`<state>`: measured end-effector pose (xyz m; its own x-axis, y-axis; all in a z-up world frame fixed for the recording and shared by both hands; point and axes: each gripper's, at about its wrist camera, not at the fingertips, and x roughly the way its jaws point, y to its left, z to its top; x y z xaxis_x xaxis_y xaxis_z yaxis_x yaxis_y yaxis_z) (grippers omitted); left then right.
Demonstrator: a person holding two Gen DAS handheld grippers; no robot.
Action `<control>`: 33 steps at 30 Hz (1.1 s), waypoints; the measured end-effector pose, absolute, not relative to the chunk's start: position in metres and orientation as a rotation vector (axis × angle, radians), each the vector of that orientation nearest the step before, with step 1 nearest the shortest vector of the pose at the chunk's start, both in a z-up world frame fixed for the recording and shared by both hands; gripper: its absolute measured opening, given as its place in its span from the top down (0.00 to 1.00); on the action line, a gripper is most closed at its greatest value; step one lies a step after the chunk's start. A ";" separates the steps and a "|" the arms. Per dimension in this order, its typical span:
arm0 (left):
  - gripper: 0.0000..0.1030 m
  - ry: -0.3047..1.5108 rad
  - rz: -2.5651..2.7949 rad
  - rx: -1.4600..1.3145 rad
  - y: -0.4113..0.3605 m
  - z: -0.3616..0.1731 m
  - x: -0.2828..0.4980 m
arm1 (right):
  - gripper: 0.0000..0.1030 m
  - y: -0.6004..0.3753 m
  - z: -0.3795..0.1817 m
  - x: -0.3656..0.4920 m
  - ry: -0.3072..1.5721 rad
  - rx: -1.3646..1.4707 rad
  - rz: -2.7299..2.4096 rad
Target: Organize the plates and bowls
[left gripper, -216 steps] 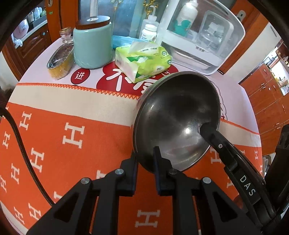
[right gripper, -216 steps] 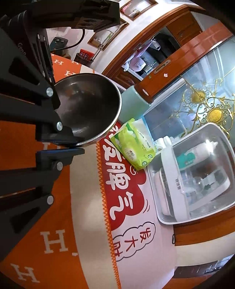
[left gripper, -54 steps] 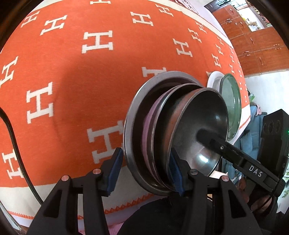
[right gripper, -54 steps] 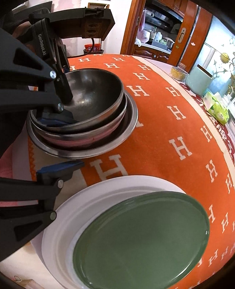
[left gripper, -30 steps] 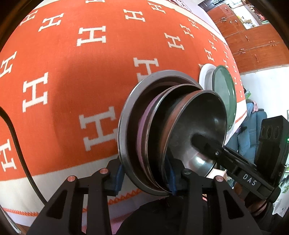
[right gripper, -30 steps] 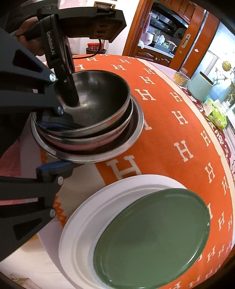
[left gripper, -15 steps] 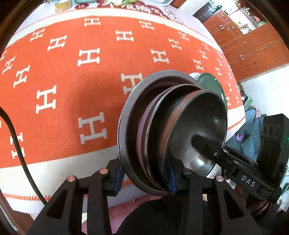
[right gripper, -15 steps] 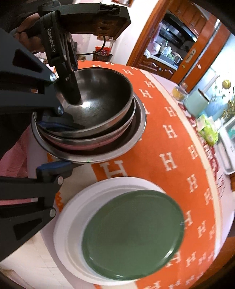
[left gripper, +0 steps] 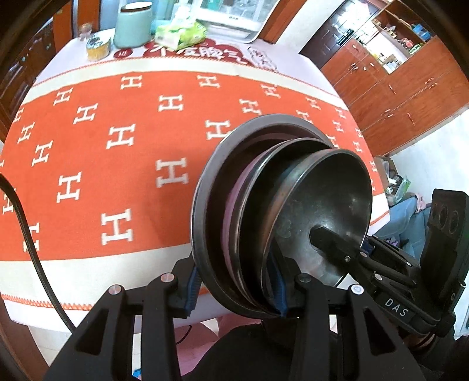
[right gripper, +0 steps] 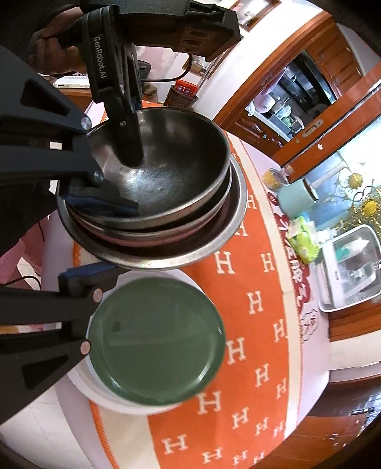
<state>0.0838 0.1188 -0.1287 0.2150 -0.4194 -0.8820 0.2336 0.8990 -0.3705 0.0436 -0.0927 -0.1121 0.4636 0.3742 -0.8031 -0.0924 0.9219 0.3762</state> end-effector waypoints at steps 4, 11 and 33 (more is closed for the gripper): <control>0.61 1.244 -0.454 -0.157 0.095 -0.119 0.079 | 0.69 -0.114 -0.105 0.041 1.028 0.286 0.299; 0.59 1.208 -0.446 -0.131 0.050 -0.113 0.078 | 0.69 -0.151 -0.098 0.044 1.004 0.264 0.305; 0.56 1.347 -0.337 -0.223 -0.035 -0.162 0.104 | 0.66 -0.226 -0.139 0.100 1.173 0.167 0.379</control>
<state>0.1040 -0.0353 -0.1616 0.1849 -0.3633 -0.9131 0.1097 0.9310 -0.3482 0.1002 -0.2255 -0.1392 0.3334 0.3744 -0.8653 -0.2026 0.9248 0.3221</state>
